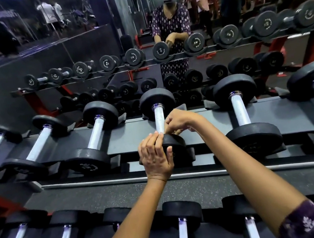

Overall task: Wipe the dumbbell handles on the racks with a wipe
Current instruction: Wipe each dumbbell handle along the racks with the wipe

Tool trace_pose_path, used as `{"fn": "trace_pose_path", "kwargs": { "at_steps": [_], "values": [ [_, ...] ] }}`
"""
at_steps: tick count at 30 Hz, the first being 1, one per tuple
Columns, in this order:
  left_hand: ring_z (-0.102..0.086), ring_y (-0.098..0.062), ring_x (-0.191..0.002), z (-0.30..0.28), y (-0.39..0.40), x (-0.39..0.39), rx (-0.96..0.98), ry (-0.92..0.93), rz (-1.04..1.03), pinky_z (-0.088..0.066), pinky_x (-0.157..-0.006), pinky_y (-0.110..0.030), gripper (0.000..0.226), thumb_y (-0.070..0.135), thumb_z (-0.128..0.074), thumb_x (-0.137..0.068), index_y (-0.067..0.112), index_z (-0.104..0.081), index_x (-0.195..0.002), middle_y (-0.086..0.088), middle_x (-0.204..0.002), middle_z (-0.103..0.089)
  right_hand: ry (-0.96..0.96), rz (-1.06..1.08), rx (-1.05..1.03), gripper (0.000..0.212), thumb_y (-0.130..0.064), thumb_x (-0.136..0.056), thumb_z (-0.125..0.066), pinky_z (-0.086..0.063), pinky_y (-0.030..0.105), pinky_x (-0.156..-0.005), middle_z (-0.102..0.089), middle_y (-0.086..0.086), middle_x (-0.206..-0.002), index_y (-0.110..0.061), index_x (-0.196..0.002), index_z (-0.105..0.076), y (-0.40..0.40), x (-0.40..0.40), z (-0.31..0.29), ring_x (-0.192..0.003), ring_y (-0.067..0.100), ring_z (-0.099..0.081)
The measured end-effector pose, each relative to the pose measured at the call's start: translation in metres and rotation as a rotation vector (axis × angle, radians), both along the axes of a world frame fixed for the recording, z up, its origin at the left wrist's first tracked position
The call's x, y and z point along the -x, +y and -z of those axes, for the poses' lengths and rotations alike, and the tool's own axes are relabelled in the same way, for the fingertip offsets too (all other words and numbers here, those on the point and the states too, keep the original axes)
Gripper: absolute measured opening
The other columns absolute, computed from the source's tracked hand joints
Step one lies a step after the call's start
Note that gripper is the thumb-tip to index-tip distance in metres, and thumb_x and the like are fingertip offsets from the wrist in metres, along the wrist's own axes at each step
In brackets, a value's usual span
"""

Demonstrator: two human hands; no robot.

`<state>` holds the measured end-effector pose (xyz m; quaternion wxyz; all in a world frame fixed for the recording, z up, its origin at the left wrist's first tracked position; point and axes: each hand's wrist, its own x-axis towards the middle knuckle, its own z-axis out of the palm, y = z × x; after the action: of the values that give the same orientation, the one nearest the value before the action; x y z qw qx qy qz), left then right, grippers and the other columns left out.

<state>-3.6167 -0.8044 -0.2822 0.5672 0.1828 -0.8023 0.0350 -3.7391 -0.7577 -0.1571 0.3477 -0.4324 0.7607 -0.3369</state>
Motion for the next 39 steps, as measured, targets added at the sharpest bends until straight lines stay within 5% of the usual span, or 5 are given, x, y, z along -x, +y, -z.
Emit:
{"fn": "trace_pose_path", "kwargs": {
  "at_steps": [10, 19, 23, 34, 39],
  "values": [
    [-0.047, -0.027, -0.112, -0.002, 0.003, 0.0, 0.006, 0.002, 0.007, -0.038, -0.095, -0.046, 0.043, 0.04, -0.024, -0.104, 0.01, -0.046, -0.124, -0.007, -0.124, -0.045, 0.188, 0.073, 0.139, 0.008, -0.001, -0.07, -0.069, -0.04, 0.016, -0.048, -0.052, -0.002, -0.044, 0.003, -0.076, -0.073, -0.012, -0.003, 0.007, -0.035, 0.003, -0.041],
    [-0.047, -0.025, -0.112, -0.003, 0.006, -0.002, 0.006, 0.008, 0.001, -0.036, -0.098, -0.044, 0.042, 0.04, -0.023, -0.104, 0.01, -0.046, -0.122, -0.006, -0.123, -0.045, 0.509, 0.039, 0.057, 0.017, -0.009, -0.072, -0.073, -0.042, 0.016, -0.061, -0.067, 0.004, -0.072, -0.009, -0.089, -0.075, -0.034, -0.005, -0.002, -0.08, 0.017, -0.061],
    [-0.047, -0.025, -0.112, -0.005, 0.003, -0.001, 0.014, 0.019, 0.001, -0.037, -0.097, -0.043, 0.041, 0.04, -0.024, -0.104, 0.01, -0.046, -0.122, -0.006, -0.123, -0.045, 0.492, 0.119, 0.165, 0.014, -0.004, -0.075, -0.069, -0.033, 0.003, -0.049, -0.071, 0.015, -0.088, -0.004, -0.088, -0.075, -0.04, -0.001, 0.003, -0.061, 0.009, -0.056],
    [-0.047, -0.025, -0.113, -0.007, 0.005, -0.002, 0.025, 0.018, 0.003, -0.033, -0.1, -0.041, 0.041, 0.039, -0.023, -0.104, 0.01, -0.047, -0.122, -0.006, -0.124, -0.045, 0.133, 0.796, 0.522, 0.015, -0.008, -0.077, -0.064, -0.032, 0.024, -0.056, -0.068, 0.023, -0.071, 0.003, -0.073, -0.073, -0.052, 0.006, 0.03, -0.062, 0.023, -0.053],
    [-0.047, -0.025, -0.113, -0.008, 0.003, -0.002, 0.029, 0.039, 0.004, -0.032, -0.101, -0.04, 0.041, 0.039, -0.024, -0.104, 0.011, -0.047, -0.121, -0.005, -0.123, -0.046, 0.313, 0.58, 0.578, 0.02, -0.008, -0.078, -0.061, -0.043, 0.025, -0.062, -0.067, 0.016, -0.062, 0.005, -0.063, -0.068, -0.067, -0.006, 0.02, -0.063, 0.026, -0.06]
  ]
}}
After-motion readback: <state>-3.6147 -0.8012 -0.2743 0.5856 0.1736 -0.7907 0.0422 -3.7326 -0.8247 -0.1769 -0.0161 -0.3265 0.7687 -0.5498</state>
